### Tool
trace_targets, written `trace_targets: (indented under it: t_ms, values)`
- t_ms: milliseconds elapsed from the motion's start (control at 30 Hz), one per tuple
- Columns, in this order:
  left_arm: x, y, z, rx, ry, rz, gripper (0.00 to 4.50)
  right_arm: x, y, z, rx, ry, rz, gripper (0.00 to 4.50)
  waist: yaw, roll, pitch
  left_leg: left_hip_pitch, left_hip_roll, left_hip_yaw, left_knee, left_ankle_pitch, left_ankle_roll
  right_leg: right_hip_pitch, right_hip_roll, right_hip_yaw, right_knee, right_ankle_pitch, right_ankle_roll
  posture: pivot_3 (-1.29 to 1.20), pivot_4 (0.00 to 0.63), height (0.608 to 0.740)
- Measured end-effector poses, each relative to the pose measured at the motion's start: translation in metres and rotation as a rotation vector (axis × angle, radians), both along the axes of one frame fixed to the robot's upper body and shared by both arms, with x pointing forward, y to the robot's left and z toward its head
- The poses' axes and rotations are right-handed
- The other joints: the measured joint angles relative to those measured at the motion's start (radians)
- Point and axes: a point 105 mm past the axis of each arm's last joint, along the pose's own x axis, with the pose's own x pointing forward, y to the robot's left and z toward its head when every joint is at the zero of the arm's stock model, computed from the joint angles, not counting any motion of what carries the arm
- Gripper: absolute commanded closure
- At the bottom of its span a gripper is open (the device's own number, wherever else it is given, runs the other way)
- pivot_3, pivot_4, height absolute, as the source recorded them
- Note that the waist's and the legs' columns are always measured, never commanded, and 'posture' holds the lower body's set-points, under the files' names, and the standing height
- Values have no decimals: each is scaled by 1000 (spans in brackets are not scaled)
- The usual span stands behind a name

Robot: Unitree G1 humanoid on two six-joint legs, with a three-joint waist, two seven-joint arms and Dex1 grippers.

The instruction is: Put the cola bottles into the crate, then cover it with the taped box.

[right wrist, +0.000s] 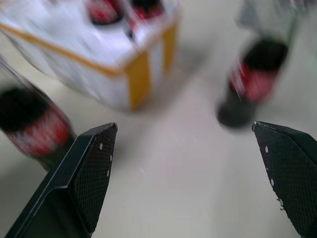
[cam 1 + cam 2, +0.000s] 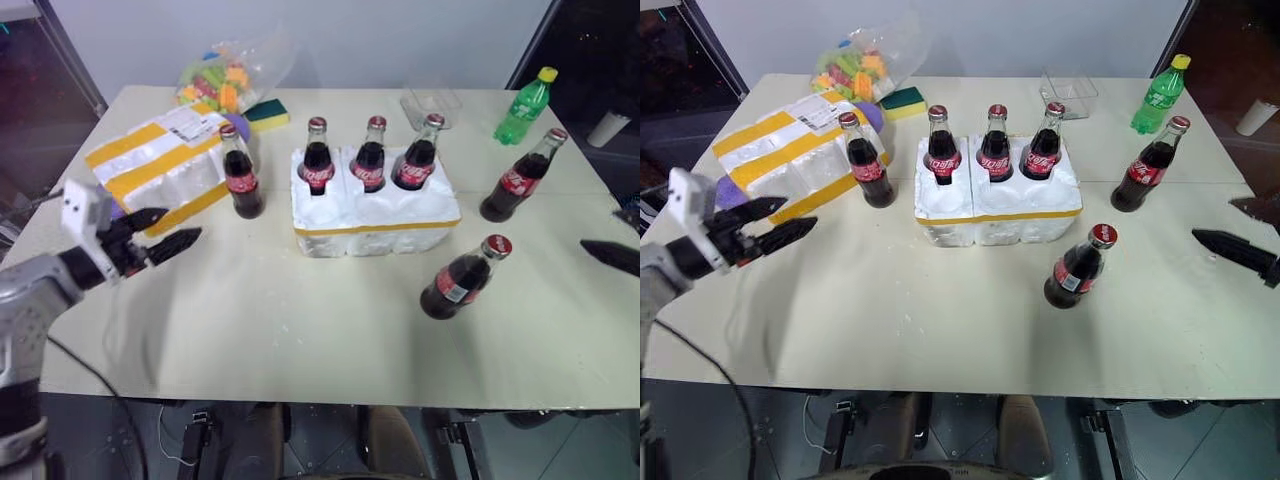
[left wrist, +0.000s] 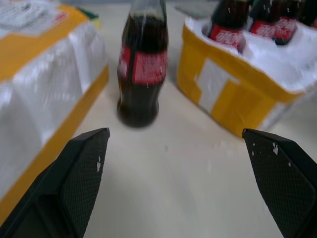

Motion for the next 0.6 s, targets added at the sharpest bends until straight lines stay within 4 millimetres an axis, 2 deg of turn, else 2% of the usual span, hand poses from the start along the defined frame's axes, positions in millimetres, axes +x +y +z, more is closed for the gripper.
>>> trace_targets:
  t_ms: [133,267,433,600]
  values:
    - [36,-22,-2,-4,-3,-11,13,1,32,22,26,-32,125,0,-1,-1,0,0,0,0,1,0,0,0,0,0,0,1,3,0,150,739]
    - [68,-39,-9,36,0,-6,13,4,59,25,28,-26,212,0,-2,-1,0,-1,0,0,0,0,0,0,0,0,0,2,4,0,150,739]
    - [95,-49,-17,80,1,25,13,5,75,22,57,-33,241,0,0,-1,0,-3,0,0,1,0,1,-2,0,0,2,3,7,0,150,739]
    - [113,-65,-19,97,-12,20,13,10,79,18,89,-41,221,0,0,-2,0,-4,-1,-1,3,0,1,-2,0,0,1,4,8,0,150,739]
